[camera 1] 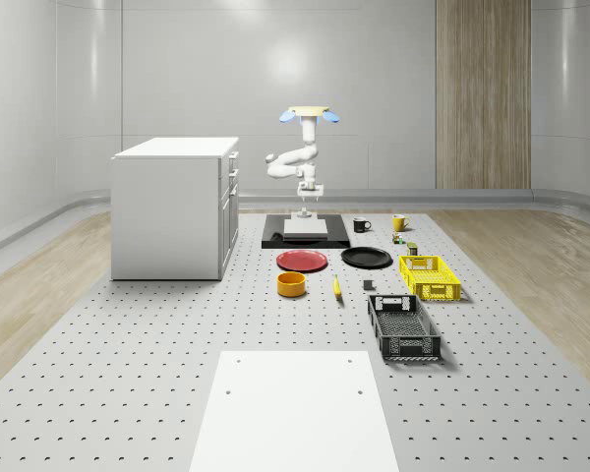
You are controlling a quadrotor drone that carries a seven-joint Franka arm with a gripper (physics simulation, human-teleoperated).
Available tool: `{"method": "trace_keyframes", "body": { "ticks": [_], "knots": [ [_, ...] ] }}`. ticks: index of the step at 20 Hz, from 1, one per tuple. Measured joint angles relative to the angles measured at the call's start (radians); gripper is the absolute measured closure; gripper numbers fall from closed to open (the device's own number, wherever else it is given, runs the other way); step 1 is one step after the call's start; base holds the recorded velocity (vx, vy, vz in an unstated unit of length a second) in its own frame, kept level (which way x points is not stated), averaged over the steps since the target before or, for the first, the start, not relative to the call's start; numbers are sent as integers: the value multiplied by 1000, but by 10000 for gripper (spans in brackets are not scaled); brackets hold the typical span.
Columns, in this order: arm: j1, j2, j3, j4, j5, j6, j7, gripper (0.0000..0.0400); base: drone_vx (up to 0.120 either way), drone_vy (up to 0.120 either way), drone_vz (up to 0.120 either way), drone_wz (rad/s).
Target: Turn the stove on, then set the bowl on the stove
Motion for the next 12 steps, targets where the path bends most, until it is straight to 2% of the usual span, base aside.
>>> {"method": "trace_keyframes", "body": {
  "ticks": [12],
  "knots": [
    [36, -45, -12, 35, 2, 62, -63, 0, 0, 0, 0, 0]
  ]
}}
